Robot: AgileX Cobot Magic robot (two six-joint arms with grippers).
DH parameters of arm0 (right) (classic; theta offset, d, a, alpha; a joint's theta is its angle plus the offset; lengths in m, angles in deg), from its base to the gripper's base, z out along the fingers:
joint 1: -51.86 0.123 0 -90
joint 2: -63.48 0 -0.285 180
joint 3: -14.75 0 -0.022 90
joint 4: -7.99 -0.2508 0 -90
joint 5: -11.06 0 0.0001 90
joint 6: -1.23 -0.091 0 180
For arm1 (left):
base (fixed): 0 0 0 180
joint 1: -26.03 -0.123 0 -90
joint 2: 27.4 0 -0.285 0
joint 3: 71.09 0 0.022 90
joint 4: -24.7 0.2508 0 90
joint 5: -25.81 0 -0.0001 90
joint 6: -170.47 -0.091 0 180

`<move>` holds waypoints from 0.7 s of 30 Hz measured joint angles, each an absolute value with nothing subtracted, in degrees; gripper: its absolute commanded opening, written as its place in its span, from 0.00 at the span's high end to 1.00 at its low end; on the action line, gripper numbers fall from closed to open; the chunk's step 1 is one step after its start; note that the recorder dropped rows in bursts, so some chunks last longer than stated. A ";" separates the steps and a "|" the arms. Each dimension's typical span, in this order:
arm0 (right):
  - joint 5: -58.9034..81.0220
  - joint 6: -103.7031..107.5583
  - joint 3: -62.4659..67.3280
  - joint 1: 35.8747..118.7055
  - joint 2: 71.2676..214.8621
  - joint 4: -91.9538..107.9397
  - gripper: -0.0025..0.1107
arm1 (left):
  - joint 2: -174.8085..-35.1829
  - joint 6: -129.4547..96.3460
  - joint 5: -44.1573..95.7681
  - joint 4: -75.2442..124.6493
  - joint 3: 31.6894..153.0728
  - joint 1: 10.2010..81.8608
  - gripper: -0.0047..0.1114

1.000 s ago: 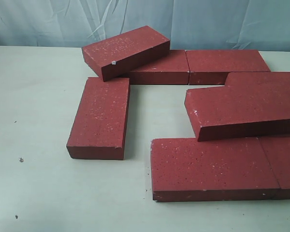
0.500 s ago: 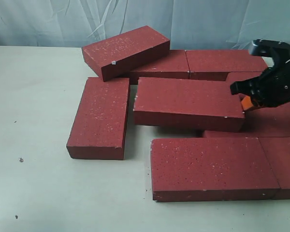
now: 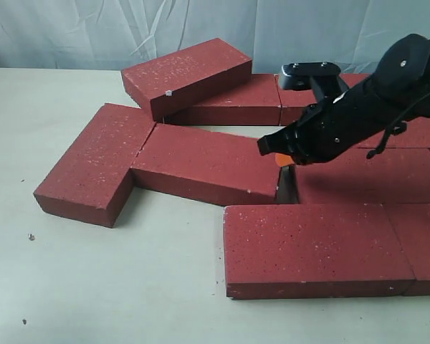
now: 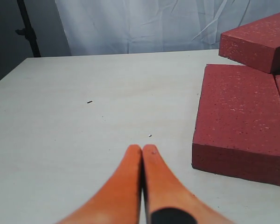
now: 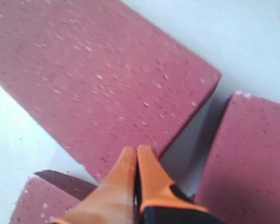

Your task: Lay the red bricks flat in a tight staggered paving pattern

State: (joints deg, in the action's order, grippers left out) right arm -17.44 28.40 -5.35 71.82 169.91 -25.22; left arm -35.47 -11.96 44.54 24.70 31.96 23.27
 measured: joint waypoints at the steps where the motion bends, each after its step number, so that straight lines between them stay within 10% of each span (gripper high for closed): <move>1: -16.73 28.40 -5.35 72.46 169.90 -25.65 0.98 | -35.47 -11.96 44.54 24.70 31.96 23.27 0.96; 21: -24.28 28.40 -5.35 76.05 168.77 -29.81 0.98 | -35.47 -11.96 44.54 24.70 31.96 23.27 0.96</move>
State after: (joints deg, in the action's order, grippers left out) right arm -24.28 28.40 -5.35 76.05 168.77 -29.81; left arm -35.47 -11.96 44.54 24.70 31.96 23.27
